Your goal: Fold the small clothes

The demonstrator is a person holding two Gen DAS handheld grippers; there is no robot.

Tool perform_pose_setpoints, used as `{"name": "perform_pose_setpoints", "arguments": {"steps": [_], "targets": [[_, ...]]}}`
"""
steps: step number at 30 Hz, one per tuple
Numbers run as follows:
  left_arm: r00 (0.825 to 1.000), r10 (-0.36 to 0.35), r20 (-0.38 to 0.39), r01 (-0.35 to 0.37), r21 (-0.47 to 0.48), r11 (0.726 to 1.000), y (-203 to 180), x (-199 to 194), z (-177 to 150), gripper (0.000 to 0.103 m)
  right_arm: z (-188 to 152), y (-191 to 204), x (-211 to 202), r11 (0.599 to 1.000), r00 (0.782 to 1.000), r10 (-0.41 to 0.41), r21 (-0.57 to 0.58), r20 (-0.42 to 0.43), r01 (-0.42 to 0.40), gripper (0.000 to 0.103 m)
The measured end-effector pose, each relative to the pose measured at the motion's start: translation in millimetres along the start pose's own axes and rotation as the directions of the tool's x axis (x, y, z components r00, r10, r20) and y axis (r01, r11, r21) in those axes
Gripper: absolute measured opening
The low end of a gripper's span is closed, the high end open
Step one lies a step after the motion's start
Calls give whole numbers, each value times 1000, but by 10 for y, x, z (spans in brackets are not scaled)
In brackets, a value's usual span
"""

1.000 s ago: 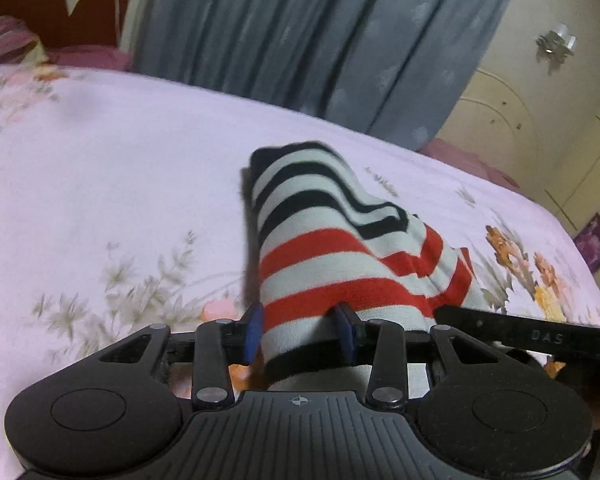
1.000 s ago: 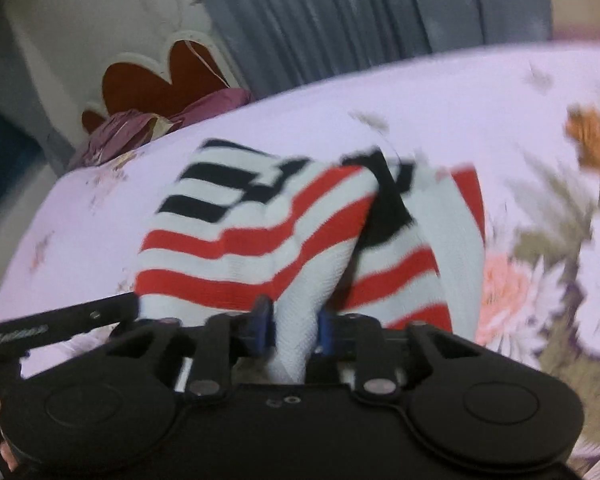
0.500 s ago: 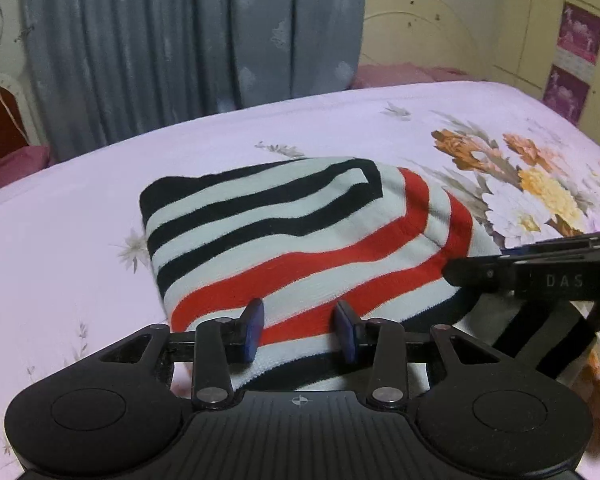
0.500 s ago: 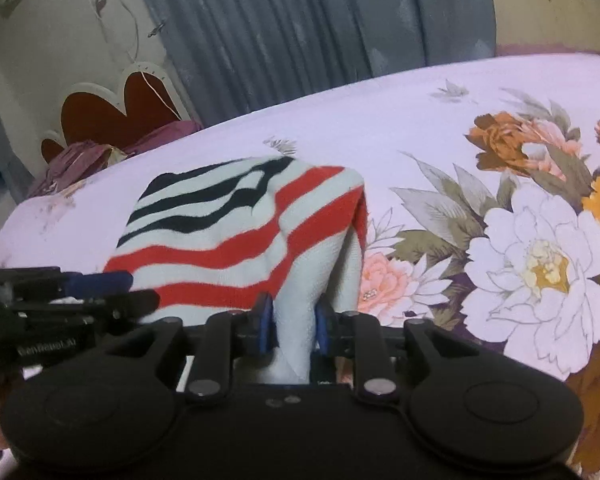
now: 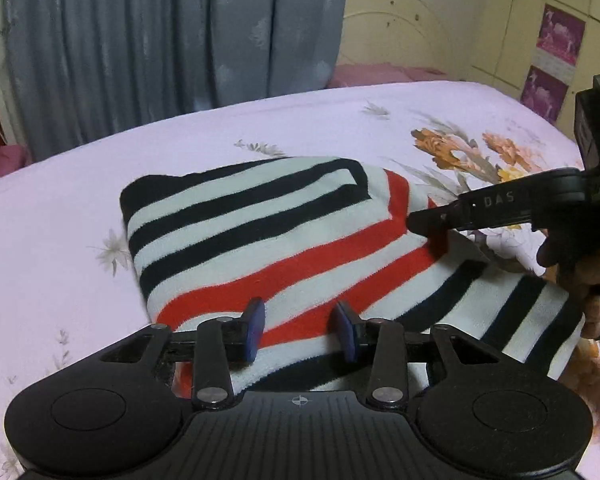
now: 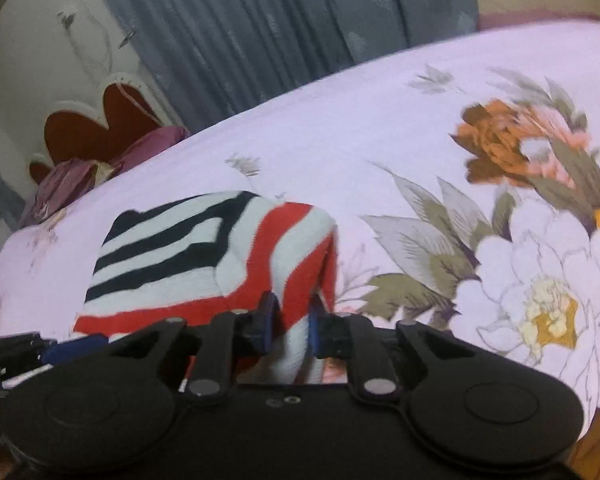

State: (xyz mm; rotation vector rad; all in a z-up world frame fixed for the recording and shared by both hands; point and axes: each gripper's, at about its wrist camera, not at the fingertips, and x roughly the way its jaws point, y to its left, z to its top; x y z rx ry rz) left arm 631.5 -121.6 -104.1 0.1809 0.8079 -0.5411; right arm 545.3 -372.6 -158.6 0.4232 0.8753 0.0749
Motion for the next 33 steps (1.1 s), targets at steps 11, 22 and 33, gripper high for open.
{"name": "perform_pose_setpoints", "arguments": {"steps": [11, 22, 33], "targets": [[997, -38, 62, 37, 3, 999, -216, -673, -496, 39, -549, 306, -979, 992, 999, 52, -117, -11, -53, 41], [999, -29, 27, 24, 175, 984, -271, -694, -674, 38, -947, 64, -776, 998, 992, 57, 28, -112, -54, 3], [998, -67, 19, 68, -36, 997, -191, -765, -740, 38, -704, 728, -928, 932, 999, -36, -359, 40, 48, 12]]}}
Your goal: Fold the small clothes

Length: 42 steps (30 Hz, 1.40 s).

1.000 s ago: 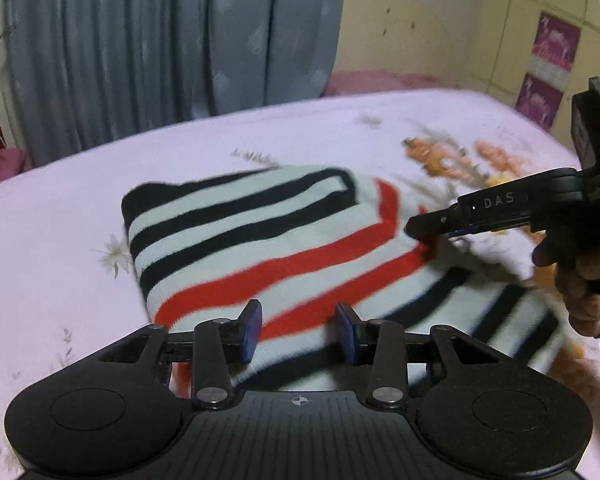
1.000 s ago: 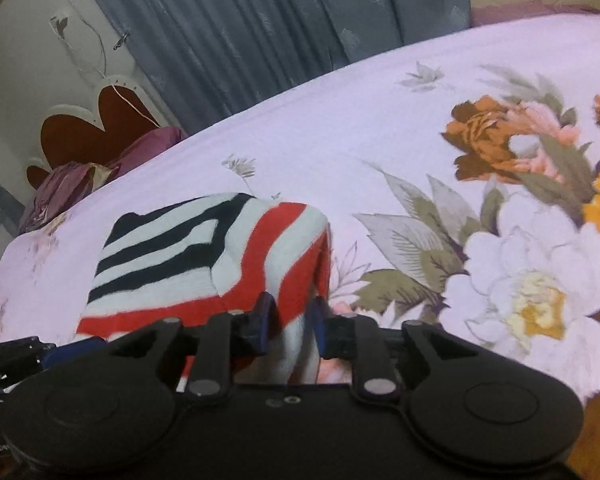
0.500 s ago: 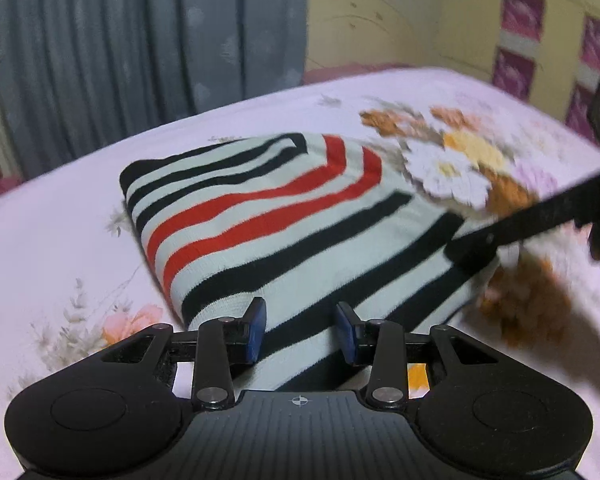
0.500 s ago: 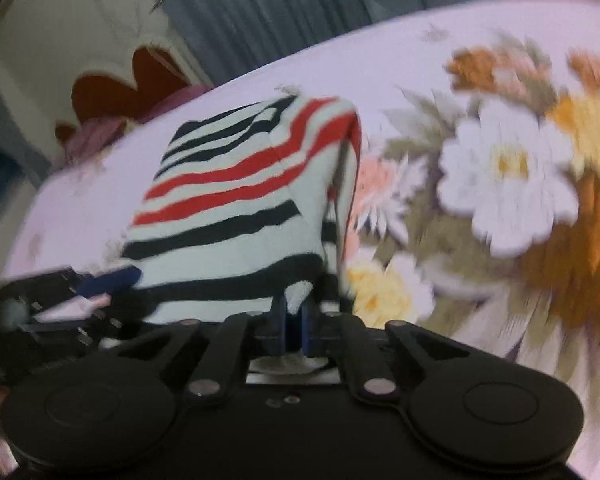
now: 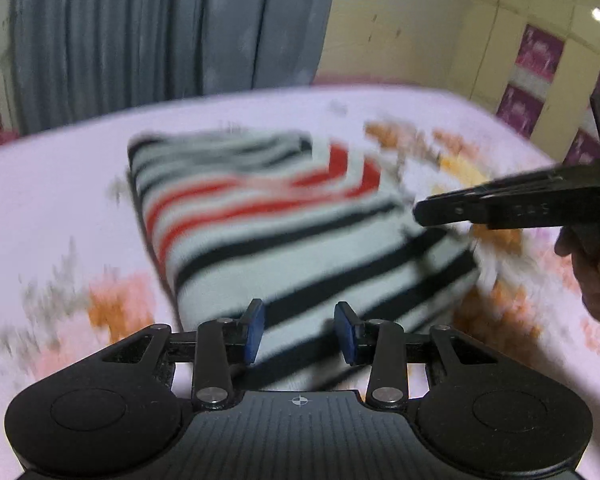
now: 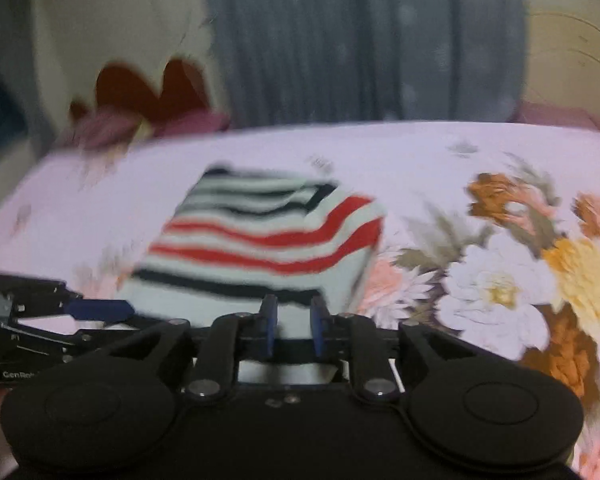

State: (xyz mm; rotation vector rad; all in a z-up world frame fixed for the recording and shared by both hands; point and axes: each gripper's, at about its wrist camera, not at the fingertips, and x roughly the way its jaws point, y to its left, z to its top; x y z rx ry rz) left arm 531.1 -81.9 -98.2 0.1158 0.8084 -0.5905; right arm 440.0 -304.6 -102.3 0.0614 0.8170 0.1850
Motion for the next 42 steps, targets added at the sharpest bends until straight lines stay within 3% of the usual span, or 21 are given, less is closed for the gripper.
{"name": "perform_pose_setpoints", "arguments": {"steps": [2, 6, 8, 12, 14, 16, 17, 19, 21, 22, 24, 26, 28, 29, 33, 42], "targets": [[1000, -7, -1, 7, -15, 1000, -24, 2, -114, 38, -125, 19, 266, 996, 992, -72, -63, -101, 66, 9], [1000, 9, 29, -8, -36, 999, -19, -108, -72, 38, -51, 38, 207, 996, 996, -63, -61, -61, 59, 14], [995, 40, 91, -35, -50, 998, 20, -137, 78, 39, 77, 24, 113, 998, 999, -42, -35, 19, 42, 21], [989, 73, 126, -63, -82, 995, 165, 105, 527, 39, 410, -17, 350, 998, 998, -49, -27, 51, 50, 19], [993, 94, 77, -86, -99, 991, 233, 329, 675, 39, 554, -42, 559, 999, 998, -46, -12, 37, 46, 18], [996, 90, -30, -93, -130, 987, 331, 593, 668, 38, 588, -102, 797, 998, 998, -64, -5, -21, 64, 16], [998, 59, -22, -62, -148, 987, 368, 610, 656, 38, 556, -136, 961, 996, 992, -85, -16, -98, 84, 17], [999, 39, -14, -41, -141, 989, 398, 528, 719, 39, 559, -151, 976, 997, 992, -66, -53, -106, 61, 17], [996, 69, 58, -61, -119, 991, 444, 465, 820, 39, 655, -164, 872, 997, 998, -49, -63, -48, 46, 18], [994, 82, 66, -74, -116, 991, 478, 500, 893, 39, 708, -190, 843, 997, 999, -52, -48, 6, 52, 20], [993, 92, 68, -82, -133, 988, 561, 617, 1058, 39, 850, -254, 946, 999, 998, -54, -2, 33, 55, 20], [995, 92, 42, -85, -142, 986, 621, 782, 1166, 39, 953, -282, 1117, 999, 999, -47, 15, 21, 47, 20], [992, 110, -61, -118, -134, 984, 663, 1032, 1143, 39, 958, -289, 1345, 999, 997, -52, 0, -55, 52, 20], [991, 112, -76, -122, -138, 983, 681, 1123, 1067, 39, 917, -283, 1454, 999, 993, -53, -16, -105, 52, 21], [992, 119, -36, -123, -174, 977, 666, 1103, 983, 39, 828, -291, 1462, 998, 996, -52, -22, -70, 51, 20], [982, 183, -38, -186, -111, 976, 543, 1043, 1010, 39, 868, -278, 1392, 999, 997, -46, -18, -54, 45, 26]]}}
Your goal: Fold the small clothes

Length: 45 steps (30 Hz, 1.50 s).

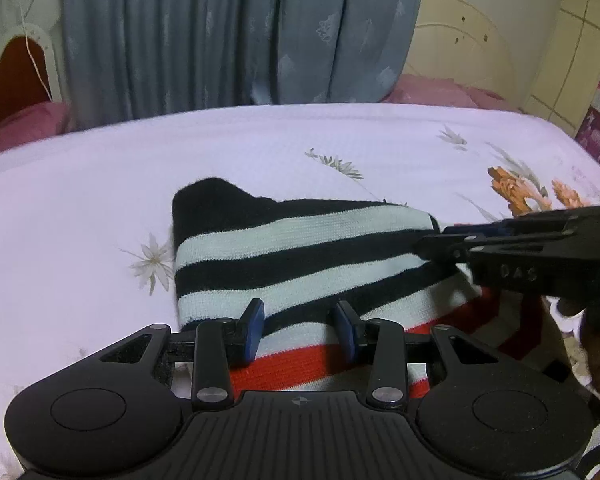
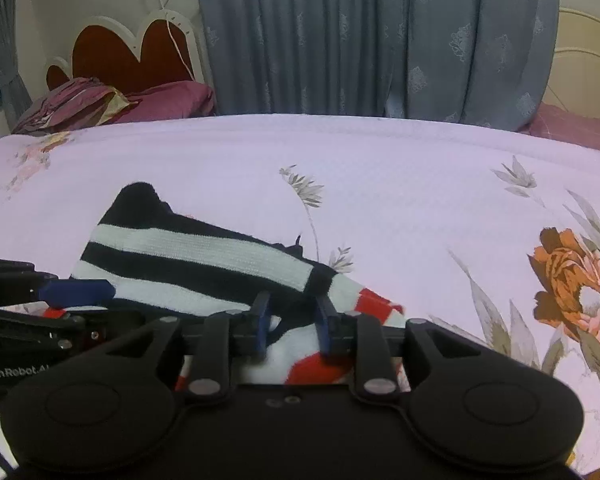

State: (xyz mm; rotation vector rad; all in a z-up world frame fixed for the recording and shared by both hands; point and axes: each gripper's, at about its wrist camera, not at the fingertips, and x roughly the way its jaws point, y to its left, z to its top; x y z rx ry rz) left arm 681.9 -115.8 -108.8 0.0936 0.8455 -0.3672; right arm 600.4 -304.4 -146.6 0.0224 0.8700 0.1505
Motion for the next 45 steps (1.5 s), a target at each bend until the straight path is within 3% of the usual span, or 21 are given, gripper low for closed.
{"name": "perform_pose_setpoints", "arguments": {"steps": [6, 16, 22, 28, 31, 32, 34, 37, 40, 42, 45], "targets": [[998, 57, 38, -59, 60, 996, -172, -356, -85, 42, -103, 57, -465, 998, 996, 58, -15, 70, -57, 26], [990, 126, 59, -131, 85, 988, -336, -756, -494, 51, -627, 309, -923, 987, 996, 83, -137, 29, -78, 25], [988, 144, 48, -144, 4, 990, -291, -1001, -869, 72, -974, 361, -1173, 983, 998, 69, -170, 9, -67, 26], [993, 118, 0, -118, -58, 991, -208, -1068, -1269, 76, -1180, 380, -1260, 983, 997, 72, -169, 34, -65, 29], [994, 107, 7, -106, -94, 990, -131, -1128, -1237, 78, -1131, 296, -1279, 987, 993, 107, -127, 42, -101, 36], [994, 109, 23, -106, -105, 989, -101, -1160, -1212, 78, -1078, 214, -1339, 990, 991, 115, -90, 67, -109, 51], [995, 92, 48, -85, -139, 987, 9, -1194, -1135, 85, -1006, -5, -1418, 989, 983, 145, 8, 110, -147, 67], [998, 28, 60, -13, -237, 971, 221, -1127, -1006, 86, -897, -488, -1221, 950, 972, 227, 206, 61, -235, 65], [998, -32, 57, 49, -312, 949, 377, -962, -893, 86, -880, -877, -927, 852, 931, 364, 392, 29, -346, 60], [996, -76, 43, 87, -365, 927, 461, -835, -857, 86, -886, -994, -804, 802, 901, 432, 440, 40, -404, 60], [989, -147, 28, 145, -433, 890, 506, -690, -856, 86, -912, -1101, -593, 755, 878, 479, 502, 19, -422, 62]]}}
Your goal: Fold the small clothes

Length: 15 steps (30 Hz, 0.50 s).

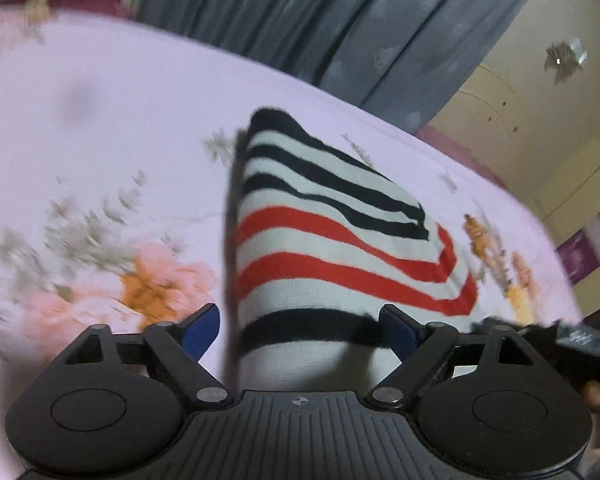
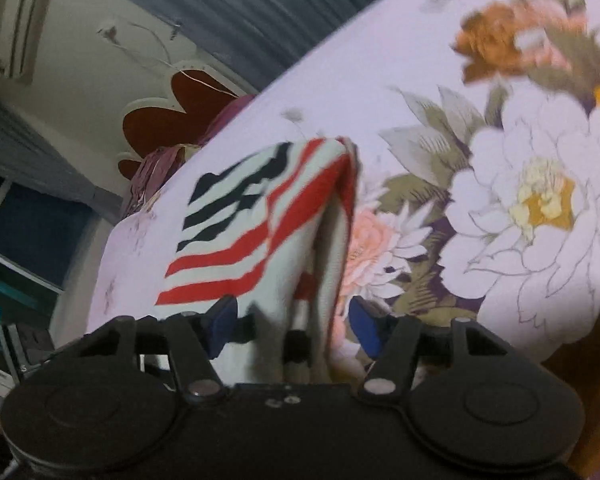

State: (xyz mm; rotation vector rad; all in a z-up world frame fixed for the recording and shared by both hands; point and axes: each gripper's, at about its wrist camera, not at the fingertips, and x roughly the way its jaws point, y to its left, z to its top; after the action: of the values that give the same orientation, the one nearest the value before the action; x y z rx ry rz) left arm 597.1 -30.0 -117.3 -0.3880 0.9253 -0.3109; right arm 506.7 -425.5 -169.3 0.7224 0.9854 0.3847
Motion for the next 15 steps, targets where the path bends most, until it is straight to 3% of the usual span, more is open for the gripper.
{"name": "perform_pose_setpoints", "arguments": {"steps": [2, 6, 10, 13, 15], "targets": [[1000, 7, -22, -7, -4, 1000, 0, 86, -8, 86, -5, -88, 127, 999, 998, 22, 51, -56, -19, 64], [999, -8, -40, 7, -24, 1000, 3, 206, -11, 86, 16, -83, 272, 991, 994, 85, 109, -69, -77, 65], [999, 2, -50, -3, -17, 1000, -45, 301, 51, 86, 58, 75, 487, 994, 993, 84, 79, -84, -78, 64], [997, 32, -66, -30, 30, 999, -150, 357, 100, 86, 83, 204, 504, 1000, 996, 11, -17, -85, -13, 47], [996, 60, -66, -55, 67, 996, -226, 388, 100, 81, 62, 268, 502, 997, 997, -29, -74, -74, 24, 41]]}}
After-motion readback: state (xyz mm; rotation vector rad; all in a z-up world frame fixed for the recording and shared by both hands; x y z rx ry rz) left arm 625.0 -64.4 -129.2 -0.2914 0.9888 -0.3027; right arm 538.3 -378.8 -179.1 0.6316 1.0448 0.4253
